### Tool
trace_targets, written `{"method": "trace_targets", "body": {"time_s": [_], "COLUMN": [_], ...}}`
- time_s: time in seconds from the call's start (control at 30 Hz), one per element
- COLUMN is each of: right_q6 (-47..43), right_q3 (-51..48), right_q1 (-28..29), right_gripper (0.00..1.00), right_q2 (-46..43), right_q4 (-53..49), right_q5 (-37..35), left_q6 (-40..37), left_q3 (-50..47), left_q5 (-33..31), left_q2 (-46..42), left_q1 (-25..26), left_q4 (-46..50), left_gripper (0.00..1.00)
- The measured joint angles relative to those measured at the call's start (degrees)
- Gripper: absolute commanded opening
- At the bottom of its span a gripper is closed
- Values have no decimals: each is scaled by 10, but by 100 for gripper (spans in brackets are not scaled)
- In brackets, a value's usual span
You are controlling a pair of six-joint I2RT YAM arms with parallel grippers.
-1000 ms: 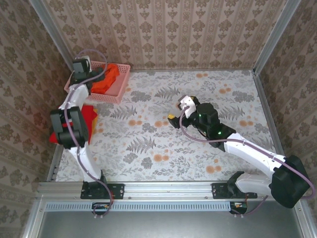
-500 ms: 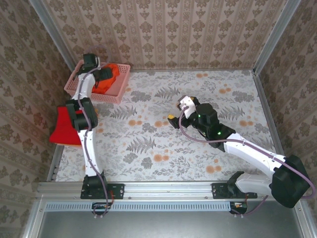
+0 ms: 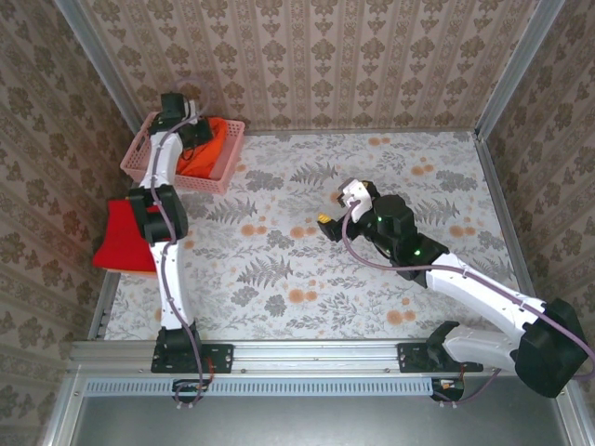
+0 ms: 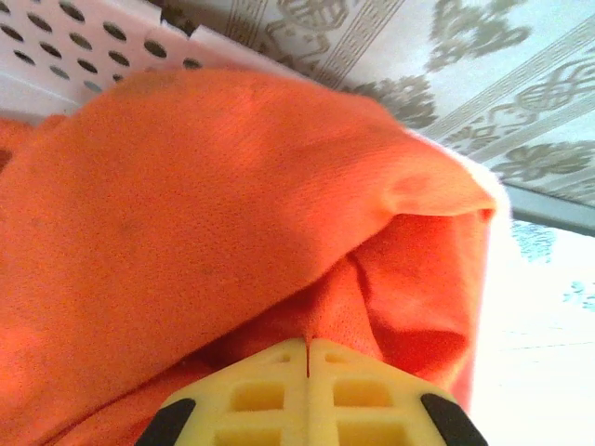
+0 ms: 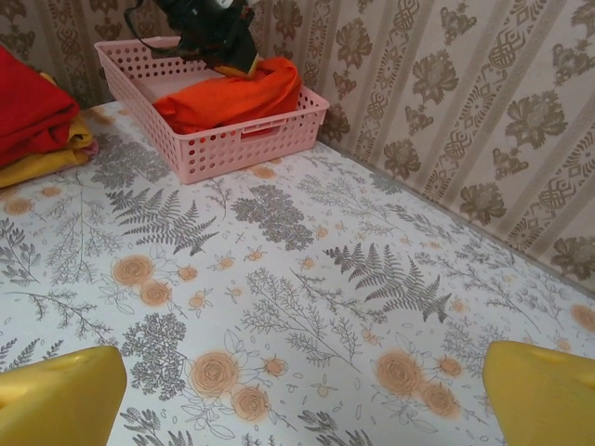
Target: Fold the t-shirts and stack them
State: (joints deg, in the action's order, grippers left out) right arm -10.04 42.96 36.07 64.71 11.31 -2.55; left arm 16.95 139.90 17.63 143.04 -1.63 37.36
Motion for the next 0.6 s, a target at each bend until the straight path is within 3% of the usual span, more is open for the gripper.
{"method": "trace_targets", "body": {"time_s": [0.33,0.6], "right_q6": [21,30], "right_q3": [-3,-5], "right_q1": [1,1], "right_gripper": [100,100], "right_q2": [4,4], "right_q4": [3,5], "right_q5": [0,0], "left_q6": [1,-56], "left_q3": [-24,-23], "left_q5": [2,1], "left_q2": [-209,-328], "left_q1": [14,90], "left_q4": [-15,-35], "left_gripper": [0,0]}}
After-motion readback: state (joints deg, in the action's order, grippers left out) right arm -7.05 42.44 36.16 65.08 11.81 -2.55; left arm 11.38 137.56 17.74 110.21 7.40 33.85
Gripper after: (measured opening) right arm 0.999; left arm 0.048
